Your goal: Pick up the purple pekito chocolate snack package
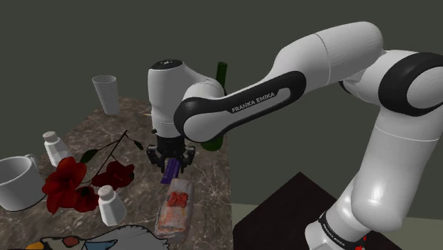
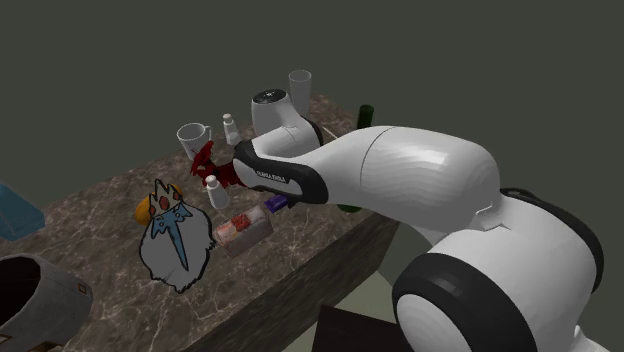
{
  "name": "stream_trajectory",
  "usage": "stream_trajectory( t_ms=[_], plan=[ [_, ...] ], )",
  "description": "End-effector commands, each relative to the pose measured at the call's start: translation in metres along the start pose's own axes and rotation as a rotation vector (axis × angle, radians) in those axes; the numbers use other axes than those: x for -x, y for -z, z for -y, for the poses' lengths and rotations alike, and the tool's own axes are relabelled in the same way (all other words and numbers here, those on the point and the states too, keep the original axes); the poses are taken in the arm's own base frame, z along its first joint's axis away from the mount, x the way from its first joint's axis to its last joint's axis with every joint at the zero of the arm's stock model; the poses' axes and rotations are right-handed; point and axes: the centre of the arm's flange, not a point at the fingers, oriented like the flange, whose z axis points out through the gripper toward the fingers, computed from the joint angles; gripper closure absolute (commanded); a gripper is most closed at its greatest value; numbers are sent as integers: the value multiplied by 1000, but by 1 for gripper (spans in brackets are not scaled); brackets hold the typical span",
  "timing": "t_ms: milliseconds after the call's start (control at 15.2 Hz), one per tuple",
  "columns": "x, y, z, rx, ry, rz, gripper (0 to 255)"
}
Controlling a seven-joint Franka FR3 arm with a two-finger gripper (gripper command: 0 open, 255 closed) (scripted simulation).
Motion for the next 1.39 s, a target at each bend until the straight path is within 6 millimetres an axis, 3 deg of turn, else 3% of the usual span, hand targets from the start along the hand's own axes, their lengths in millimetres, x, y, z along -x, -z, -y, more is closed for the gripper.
stream_trajectory(
  t_ms=[0,396,1320],
  plan=[
    [0,-1,0,1,0,1,255],
    [0,-1,0,1,0,1,255],
    [0,73,-2,1,0,1,255]
  ],
)
